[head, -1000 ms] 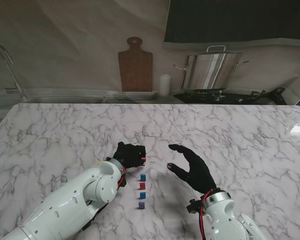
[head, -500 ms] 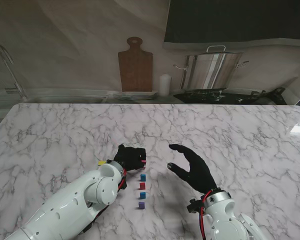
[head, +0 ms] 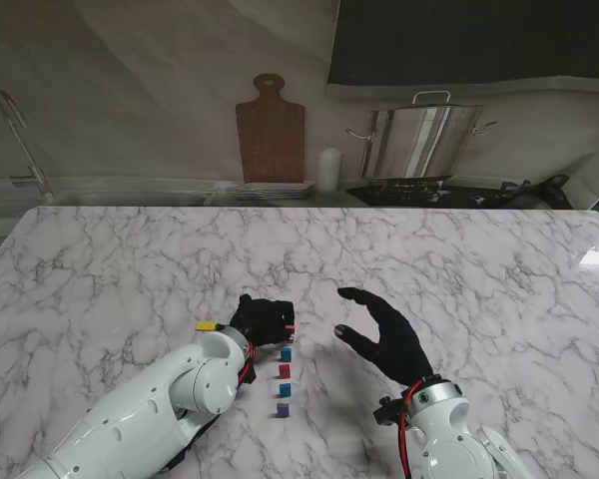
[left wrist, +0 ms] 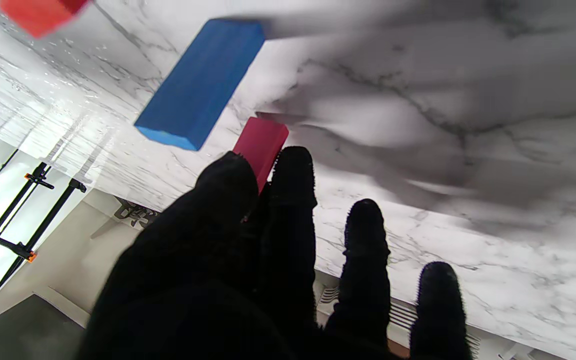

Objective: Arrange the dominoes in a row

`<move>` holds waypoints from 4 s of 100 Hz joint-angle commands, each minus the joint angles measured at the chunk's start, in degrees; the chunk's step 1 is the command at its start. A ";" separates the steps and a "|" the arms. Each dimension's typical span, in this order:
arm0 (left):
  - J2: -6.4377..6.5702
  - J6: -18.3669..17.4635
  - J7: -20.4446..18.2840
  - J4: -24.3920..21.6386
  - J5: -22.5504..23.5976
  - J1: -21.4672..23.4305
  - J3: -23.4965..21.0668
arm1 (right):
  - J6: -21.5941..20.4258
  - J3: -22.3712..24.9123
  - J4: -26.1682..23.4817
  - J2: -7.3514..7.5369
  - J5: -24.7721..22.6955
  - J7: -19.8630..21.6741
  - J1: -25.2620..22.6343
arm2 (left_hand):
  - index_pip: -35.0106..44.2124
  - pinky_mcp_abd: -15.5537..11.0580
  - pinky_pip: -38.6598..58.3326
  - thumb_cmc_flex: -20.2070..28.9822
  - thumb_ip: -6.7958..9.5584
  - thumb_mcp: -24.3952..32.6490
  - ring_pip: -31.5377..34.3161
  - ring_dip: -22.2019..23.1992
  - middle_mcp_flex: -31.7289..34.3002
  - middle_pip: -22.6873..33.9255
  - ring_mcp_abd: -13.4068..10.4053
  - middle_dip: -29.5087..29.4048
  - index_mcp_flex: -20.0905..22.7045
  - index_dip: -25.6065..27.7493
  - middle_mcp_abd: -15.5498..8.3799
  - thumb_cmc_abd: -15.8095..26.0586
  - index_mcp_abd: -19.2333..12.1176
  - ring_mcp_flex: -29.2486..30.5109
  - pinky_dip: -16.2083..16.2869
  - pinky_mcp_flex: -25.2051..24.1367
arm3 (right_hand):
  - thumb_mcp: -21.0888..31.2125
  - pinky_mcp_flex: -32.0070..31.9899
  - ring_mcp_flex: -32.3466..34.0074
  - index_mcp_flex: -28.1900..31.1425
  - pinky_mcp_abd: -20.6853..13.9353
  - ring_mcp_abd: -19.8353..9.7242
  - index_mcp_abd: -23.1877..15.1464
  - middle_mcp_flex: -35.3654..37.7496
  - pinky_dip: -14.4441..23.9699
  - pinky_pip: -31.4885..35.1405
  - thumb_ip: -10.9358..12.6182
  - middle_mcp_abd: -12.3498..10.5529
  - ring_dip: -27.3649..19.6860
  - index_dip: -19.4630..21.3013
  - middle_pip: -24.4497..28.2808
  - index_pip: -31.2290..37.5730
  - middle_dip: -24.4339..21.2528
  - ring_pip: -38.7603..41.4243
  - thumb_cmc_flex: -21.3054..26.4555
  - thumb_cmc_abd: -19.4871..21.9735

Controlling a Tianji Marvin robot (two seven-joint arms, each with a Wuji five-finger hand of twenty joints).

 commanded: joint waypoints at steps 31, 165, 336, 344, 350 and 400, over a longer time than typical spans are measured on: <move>0.17 -0.11 -1.75 -0.44 0.66 0.31 -0.05 | 0.19 0.03 -0.19 -0.04 -0.06 0.08 -0.35 | 3.24 0.43 1.23 2.06 1.90 1.31 0.72 -0.20 0.88 0.08 0.05 0.16 -0.03 0.14 -0.66 1.10 0.46 -0.92 -1.18 -0.56 | 1.00 -0.22 0.83 -1.02 -0.48 -0.79 -0.53 -0.43 0.72 0.40 1.23 -0.22 -0.35 0.74 0.88 0.79 0.38 0.01 1.67 0.68; 0.81 0.22 -3.29 -1.30 1.75 0.68 -0.18 | 0.20 0.03 -0.12 -0.03 -0.04 0.13 -0.31 | 2.51 0.53 -0.73 0.46 2.13 0.75 0.19 0.71 0.24 1.98 0.92 3.64 -0.23 4.36 -0.71 0.33 0.71 -2.59 -1.06 -0.81 | 0.98 -0.19 1.65 -1.06 -0.30 -0.35 -0.57 -0.41 0.74 0.41 1.24 -0.26 0.10 0.73 0.86 0.74 0.39 0.39 1.69 0.65; 1.84 0.89 -6.78 -2.81 2.72 0.71 -0.55 | 0.23 0.04 -0.15 0.01 -0.01 0.36 -0.29 | -9.99 0.45 -7.60 -0.61 2.34 0.03 -3.05 0.94 -11.74 9.20 4.02 -0.49 -1.75 7.67 2.00 0.29 2.45 -8.03 2.18 -1.23 | 0.96 -0.15 1.75 -1.12 -0.31 -0.34 -0.53 -0.44 0.78 0.34 1.22 -0.24 0.17 0.74 0.82 0.68 0.39 0.39 1.69 0.60; 1.85 1.01 -6.82 -2.85 2.72 0.73 -0.56 | 0.25 0.04 -0.16 0.02 0.00 0.37 -0.30 | -9.95 0.45 -7.61 -0.26 2.37 0.08 -3.06 0.94 -11.66 8.93 4.08 -0.30 -1.71 7.67 1.98 0.28 2.49 -8.06 2.29 -1.25 | 0.97 -0.16 1.81 -1.13 -0.32 -0.34 -0.51 -0.45 0.78 0.33 1.22 -0.19 0.18 0.74 0.82 0.68 0.39 0.41 1.72 0.64; 1.87 1.03 -6.89 -2.88 2.75 0.74 -0.57 | 0.25 0.05 -0.17 0.02 -0.01 0.38 -0.31 | -9.95 0.43 -7.62 -0.12 2.37 0.08 -3.07 0.93 -11.61 8.76 4.06 -0.21 -1.75 7.65 1.98 0.28 2.46 -8.10 2.33 -1.25 | 0.94 -0.17 1.75 -1.12 -0.31 -0.31 -0.47 -0.48 0.78 0.32 1.21 -0.22 0.17 0.74 0.81 0.68 0.39 0.39 1.68 0.62; 2.10 1.21 -7.46 -3.02 3.33 0.68 -0.66 | 0.24 0.05 -0.12 0.01 -0.02 0.36 -0.28 | -10.04 0.48 -7.62 1.01 2.34 0.35 -3.24 0.83 -11.24 7.34 4.02 0.49 -2.03 7.53 1.80 -0.30 2.37 -8.25 2.64 -1.18 | 0.94 -0.16 1.77 -1.14 -0.28 -0.37 -0.49 -0.47 0.79 0.31 1.22 -0.19 0.17 0.75 0.83 0.67 0.39 0.39 1.70 0.63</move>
